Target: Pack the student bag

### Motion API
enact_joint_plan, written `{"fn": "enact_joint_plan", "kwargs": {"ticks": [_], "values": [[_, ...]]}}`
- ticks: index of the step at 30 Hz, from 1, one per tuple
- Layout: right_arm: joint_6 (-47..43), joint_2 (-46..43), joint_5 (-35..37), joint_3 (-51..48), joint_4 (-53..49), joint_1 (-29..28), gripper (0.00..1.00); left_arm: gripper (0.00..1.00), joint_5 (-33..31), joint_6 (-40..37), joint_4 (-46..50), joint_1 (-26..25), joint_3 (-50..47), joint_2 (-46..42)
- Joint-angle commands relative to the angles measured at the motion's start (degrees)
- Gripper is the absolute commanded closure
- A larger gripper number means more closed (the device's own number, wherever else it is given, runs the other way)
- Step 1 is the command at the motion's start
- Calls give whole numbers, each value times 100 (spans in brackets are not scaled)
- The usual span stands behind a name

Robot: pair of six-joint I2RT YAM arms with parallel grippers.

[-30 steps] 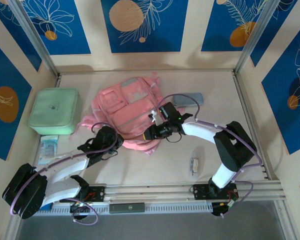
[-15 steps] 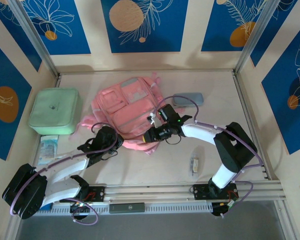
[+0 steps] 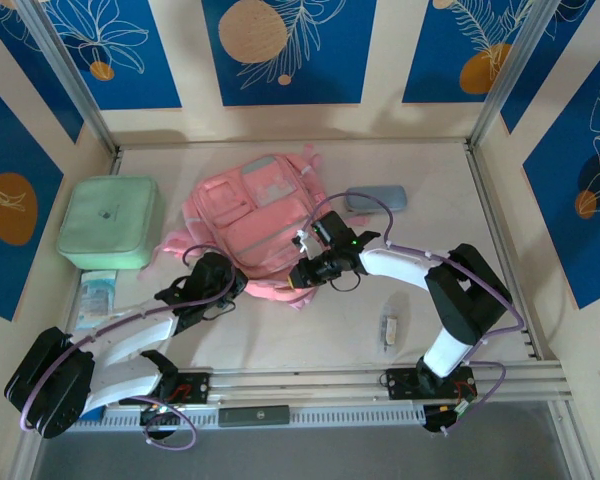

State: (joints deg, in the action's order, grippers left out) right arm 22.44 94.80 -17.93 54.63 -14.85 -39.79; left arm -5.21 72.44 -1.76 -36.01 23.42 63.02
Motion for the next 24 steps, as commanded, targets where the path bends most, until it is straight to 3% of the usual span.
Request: {"fn": "enact_joint_plan", "kwargs": {"ticks": [1, 9, 13, 18, 24], "values": [[-85, -54, 9, 53, -325, -81, 86, 100, -138, -126, 133, 81, 175, -122], [-204, -154, 407, 192, -633, -317, 95, 100, -83, -177, 158, 162, 180, -146], [-259, -138, 1209, 450, -1199, -547, 100, 100, -76, -311, 270, 287, 221, -193], [-240, -261, 2138, 564, -1810, -793, 100, 100, 222, -659, 524, 699, 354, -238], [-188, 205, 2413, 975, -1942, -1217, 100, 100, 583, -776, 318, 744, 457, -14]]}}
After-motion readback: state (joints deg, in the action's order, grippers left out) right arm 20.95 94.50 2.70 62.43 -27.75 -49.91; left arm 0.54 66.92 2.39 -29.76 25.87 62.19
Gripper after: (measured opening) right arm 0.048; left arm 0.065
